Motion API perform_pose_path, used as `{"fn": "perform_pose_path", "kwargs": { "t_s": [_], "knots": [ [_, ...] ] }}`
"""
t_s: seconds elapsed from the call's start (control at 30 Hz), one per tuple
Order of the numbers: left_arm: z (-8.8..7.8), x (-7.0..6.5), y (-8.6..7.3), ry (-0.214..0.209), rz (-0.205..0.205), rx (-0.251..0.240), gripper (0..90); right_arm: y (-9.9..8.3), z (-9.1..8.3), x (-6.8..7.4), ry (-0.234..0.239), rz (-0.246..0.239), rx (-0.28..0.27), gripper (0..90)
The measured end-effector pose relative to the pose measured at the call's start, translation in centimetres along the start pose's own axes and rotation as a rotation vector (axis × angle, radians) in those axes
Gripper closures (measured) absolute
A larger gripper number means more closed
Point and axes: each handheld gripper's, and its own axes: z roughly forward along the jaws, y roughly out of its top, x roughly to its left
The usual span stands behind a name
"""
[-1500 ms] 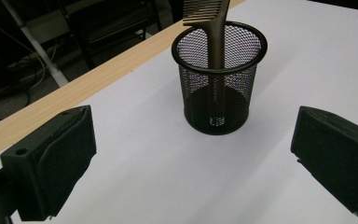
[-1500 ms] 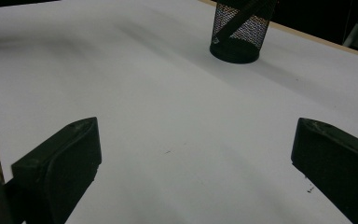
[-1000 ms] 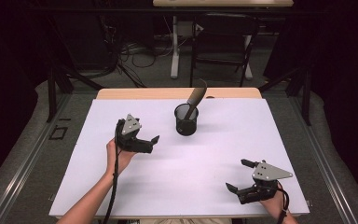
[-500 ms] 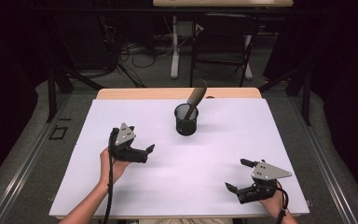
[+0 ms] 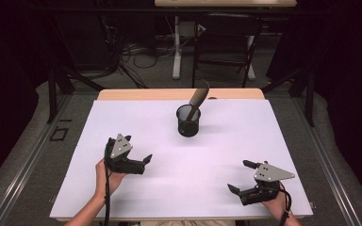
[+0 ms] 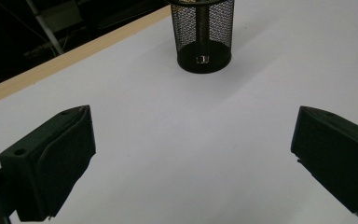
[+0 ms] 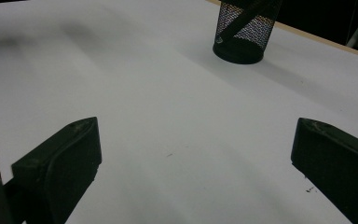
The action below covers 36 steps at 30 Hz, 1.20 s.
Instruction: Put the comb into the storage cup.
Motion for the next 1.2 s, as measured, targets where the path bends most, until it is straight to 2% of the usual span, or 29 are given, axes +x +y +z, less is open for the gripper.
{"fn": "perform_pose_path", "kwargs": {
  "t_s": [0.07,0.2,0.3,0.77,1.0,1.2],
  "knots": [
    [-0.3,0.0,-0.2,0.003,0.001,0.004,0.0,0.0,0.0,0.0,-0.001,0.001,0.005,1.4],
    [-0.9,0.0,-0.8,-0.003,-0.023,0.003,0.0,0.0,0.2,0.0,0.001,0.002,0.009,1.4],
    [-1.4,-0.1,-1.3,0.008,-0.025,-0.009,0.0,0.0,0.2,0.1,0.001,-0.002,0.01,1.4],
    [-2.8,-0.5,-2.7,0.023,-0.039,-0.008,0.0,0.0,0.2,0.1,0.002,-0.003,0.011,1.4],
    [-3.4,-0.6,-3.5,0.033,-0.037,-0.001,0.0,0.0,0.2,0.1,0.001,-0.004,0.01,1.4],
    [-4.0,-0.5,-4.2,0.041,-0.053,0.013,0.0,0.0,0.2,0.1,0.002,-0.004,0.011,1.4]
  ]
}}
